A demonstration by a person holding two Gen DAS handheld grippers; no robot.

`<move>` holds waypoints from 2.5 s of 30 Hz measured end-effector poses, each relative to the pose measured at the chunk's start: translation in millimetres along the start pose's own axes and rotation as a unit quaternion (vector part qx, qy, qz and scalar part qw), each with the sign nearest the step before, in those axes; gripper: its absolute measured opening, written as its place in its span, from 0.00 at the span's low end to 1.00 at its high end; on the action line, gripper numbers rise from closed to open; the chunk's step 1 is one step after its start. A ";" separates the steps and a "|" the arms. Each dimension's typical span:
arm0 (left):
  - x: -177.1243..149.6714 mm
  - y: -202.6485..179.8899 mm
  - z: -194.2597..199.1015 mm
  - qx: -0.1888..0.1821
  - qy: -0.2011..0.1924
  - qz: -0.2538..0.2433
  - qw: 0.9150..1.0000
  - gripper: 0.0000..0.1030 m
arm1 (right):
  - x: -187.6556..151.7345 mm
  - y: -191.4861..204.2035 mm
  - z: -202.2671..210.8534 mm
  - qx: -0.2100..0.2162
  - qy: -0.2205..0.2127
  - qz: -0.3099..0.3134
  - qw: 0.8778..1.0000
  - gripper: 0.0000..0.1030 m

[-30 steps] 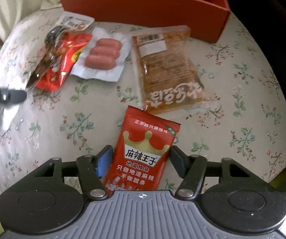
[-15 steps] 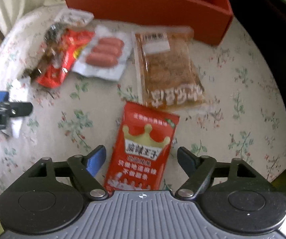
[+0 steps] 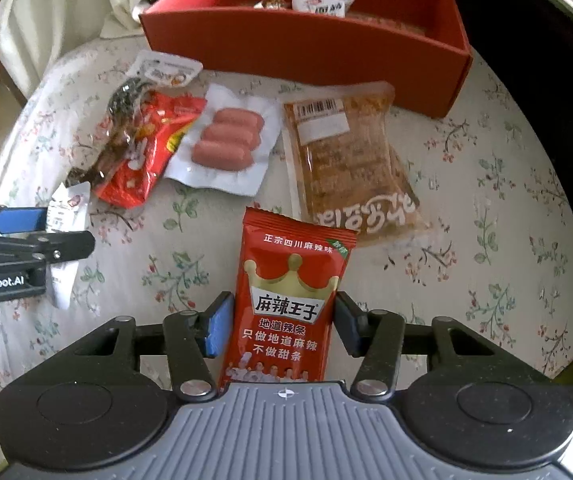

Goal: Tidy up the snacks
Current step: 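Lift both held packets and carry them over the red box, then lower both packets into the red box and open both tools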

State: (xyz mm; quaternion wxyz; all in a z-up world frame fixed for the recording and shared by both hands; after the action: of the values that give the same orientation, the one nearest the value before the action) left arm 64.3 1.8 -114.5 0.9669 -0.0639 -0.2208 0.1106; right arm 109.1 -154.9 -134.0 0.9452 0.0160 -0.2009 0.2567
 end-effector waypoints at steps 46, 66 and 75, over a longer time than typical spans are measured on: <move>100.0 -55.5 24.7 -0.030 -0.144 -0.006 0.989 0.44 | 119.1 -71.7 64.0 -0.027 -0.172 -0.043 0.984 0.58; 165.6 -78.7 7.8 -0.034 -0.173 0.007 0.984 0.45 | 180.6 -97.8 60.3 -0.035 -0.198 -0.041 0.979 0.58; 187.2 -83.0 0.1 -0.029 -0.184 0.009 0.982 0.45 | 205.4 -114.6 48.6 -0.046 -0.197 -0.045 0.978 0.58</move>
State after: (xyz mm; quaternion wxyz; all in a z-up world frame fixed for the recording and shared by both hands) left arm 244.0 -33.2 -22.8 0.9065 -0.0727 -0.3975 0.1225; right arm 309.1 -162.4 -1.3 0.8975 0.0319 -0.3935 0.1965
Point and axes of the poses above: each gripper's, at about its wrist camera, not at the fingertips, and z roughly against the way its jaws point, y to its left, x to its top, the point moved 8 cm from there along -z, roughly the way its jaws point, and after that the axes turned 15 degrees about z, right-handed, at the moved point
